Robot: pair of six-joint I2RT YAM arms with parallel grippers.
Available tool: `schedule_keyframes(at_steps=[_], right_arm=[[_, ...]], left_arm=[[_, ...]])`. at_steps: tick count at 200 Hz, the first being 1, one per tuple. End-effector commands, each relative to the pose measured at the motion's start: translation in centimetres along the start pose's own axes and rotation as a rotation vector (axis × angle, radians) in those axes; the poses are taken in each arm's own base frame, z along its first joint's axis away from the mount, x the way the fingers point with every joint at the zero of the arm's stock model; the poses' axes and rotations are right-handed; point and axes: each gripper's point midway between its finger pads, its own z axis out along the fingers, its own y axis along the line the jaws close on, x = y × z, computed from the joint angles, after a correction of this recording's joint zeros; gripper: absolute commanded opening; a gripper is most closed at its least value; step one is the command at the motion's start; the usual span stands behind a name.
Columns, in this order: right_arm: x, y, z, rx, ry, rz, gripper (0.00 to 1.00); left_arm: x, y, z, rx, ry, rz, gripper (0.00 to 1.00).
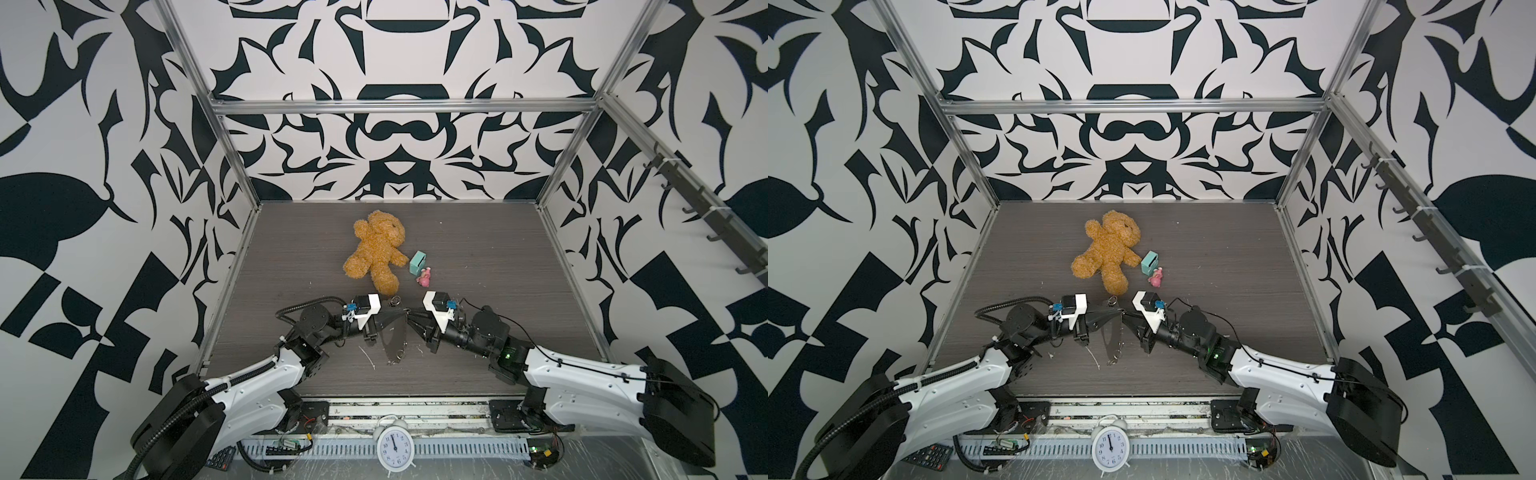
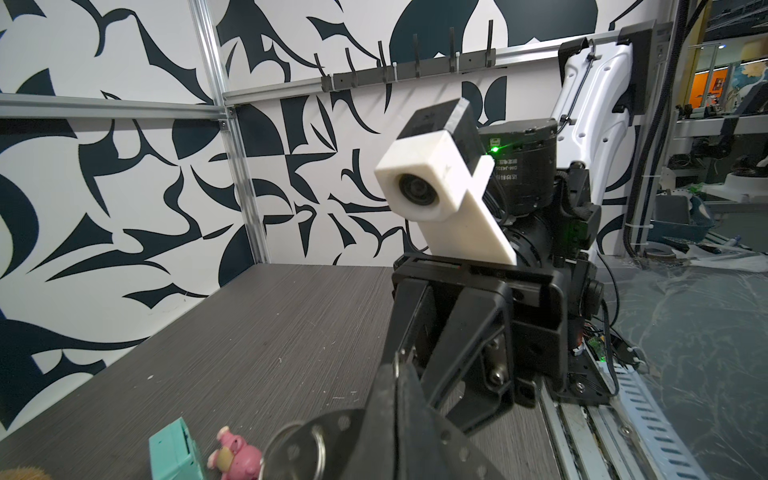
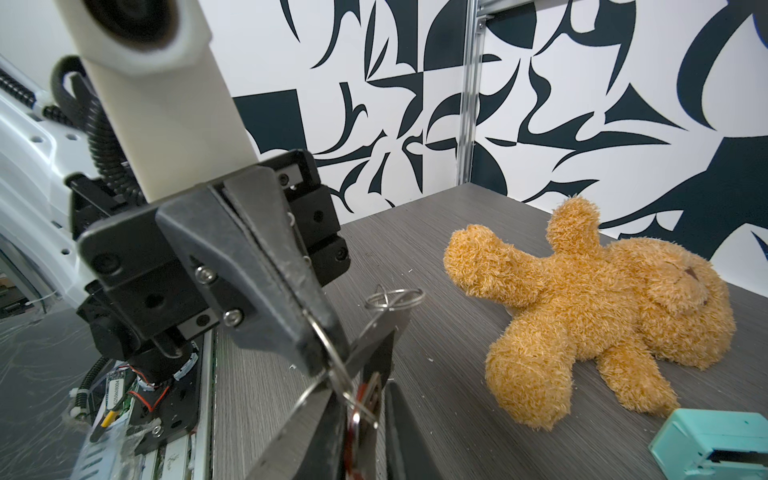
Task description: Put the keys on the keyring
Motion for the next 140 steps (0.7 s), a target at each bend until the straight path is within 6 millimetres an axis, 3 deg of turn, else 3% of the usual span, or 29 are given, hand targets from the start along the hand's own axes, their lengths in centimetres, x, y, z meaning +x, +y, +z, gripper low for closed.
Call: schedule_keyframes(at_steps=[1,66,140], right_arm=[[-2.87,1.11,-0.45,-0.049,-0.106,-0.024,0.20],[-3.06,1.68,-0.61,-0.082,-0.120,-0.032,0.21],[-3.18,1.44,-0.78,-0.067,-0.133,-0.030,0.03]], left_arm=[[-1.42,-0.23,0.15,0.017,-0.045,0.024,0.00],[-1.49,-0.36,0.14,0.024,-0.048,0.026,0.00],[-1.53,-0.53,0.15,0.035,-0.053,0.027,0.00]])
